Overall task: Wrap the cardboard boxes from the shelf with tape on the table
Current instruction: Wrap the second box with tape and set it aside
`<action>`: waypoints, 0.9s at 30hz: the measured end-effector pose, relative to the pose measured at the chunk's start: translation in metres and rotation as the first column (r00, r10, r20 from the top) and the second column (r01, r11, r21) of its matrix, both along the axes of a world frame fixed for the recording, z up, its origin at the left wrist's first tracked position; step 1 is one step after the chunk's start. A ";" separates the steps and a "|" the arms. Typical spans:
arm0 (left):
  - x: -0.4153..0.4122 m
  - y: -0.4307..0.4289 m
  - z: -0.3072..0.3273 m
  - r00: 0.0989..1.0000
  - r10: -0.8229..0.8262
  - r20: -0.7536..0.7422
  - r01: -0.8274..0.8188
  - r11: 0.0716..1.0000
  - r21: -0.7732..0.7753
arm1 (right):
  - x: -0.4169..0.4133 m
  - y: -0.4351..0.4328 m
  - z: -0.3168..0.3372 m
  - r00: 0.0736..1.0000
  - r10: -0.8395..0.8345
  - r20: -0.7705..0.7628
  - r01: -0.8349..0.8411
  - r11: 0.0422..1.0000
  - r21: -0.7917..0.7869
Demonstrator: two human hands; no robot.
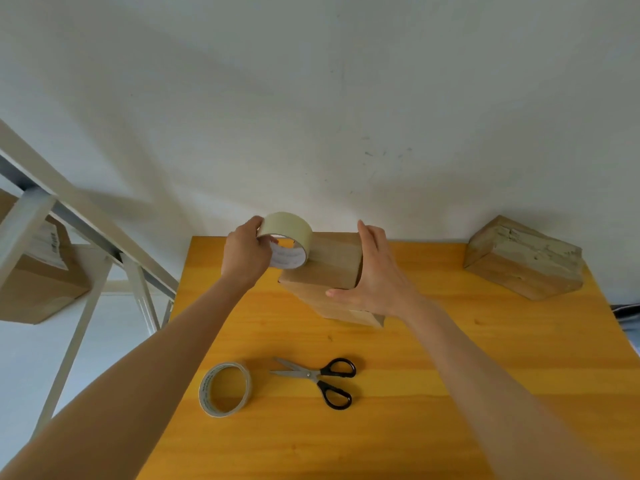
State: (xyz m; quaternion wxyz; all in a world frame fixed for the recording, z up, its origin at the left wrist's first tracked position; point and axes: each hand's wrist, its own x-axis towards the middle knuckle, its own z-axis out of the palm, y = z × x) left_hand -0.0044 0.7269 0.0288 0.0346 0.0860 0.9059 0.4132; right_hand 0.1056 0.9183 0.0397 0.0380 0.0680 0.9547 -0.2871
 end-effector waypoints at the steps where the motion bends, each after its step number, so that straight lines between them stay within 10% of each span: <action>1: 0.000 0.003 0.005 0.998 -0.028 -0.049 0.027 0.999 -0.023 | 0.001 0.002 0.001 1.000 0.008 0.008 -0.008 1.000 0.008; 15: -0.013 -0.005 0.015 0.920 -0.346 -0.184 0.178 0.788 -0.590 | 0.020 0.037 -0.003 0.999 -0.012 0.034 0.013 1.000 -0.029; 27: -0.004 0.007 -0.006 0.908 -0.403 -0.113 0.225 0.700 -0.678 | 0.035 0.054 -0.007 0.998 -0.026 0.049 0.030 0.997 -0.073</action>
